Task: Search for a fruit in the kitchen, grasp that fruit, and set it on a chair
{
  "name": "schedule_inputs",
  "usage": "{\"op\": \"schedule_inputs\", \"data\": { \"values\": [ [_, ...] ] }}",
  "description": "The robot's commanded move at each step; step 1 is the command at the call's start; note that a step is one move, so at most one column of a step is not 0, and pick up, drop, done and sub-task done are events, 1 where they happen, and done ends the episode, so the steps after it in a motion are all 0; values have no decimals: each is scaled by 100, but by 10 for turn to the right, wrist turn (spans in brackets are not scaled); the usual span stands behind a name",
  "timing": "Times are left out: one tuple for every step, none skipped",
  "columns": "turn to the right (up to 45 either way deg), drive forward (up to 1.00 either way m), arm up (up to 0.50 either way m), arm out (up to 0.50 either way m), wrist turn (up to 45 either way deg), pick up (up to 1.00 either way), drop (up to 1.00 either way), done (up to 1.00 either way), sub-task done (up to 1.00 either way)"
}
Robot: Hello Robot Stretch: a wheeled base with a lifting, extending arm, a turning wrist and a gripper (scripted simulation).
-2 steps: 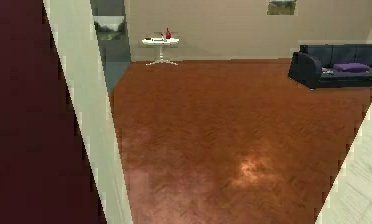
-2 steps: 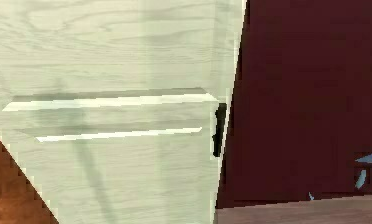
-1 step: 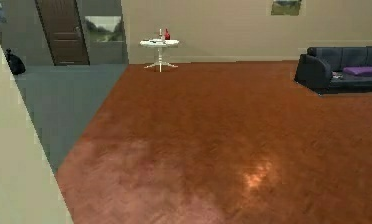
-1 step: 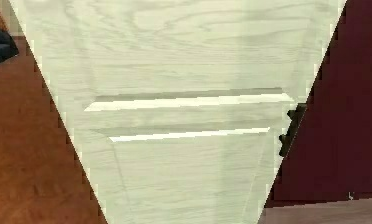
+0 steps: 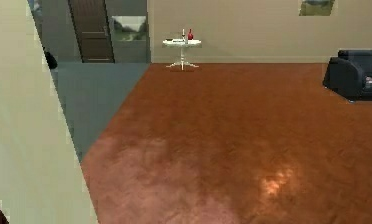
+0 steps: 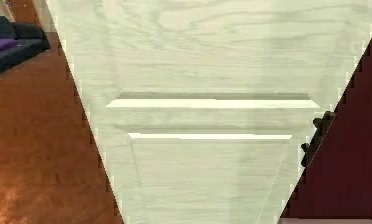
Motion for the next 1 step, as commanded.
{"op": "schedule_inputs", "data": {
  "values": [
    [0,45,0,0,0,0,0,0,0]
  ]
}}
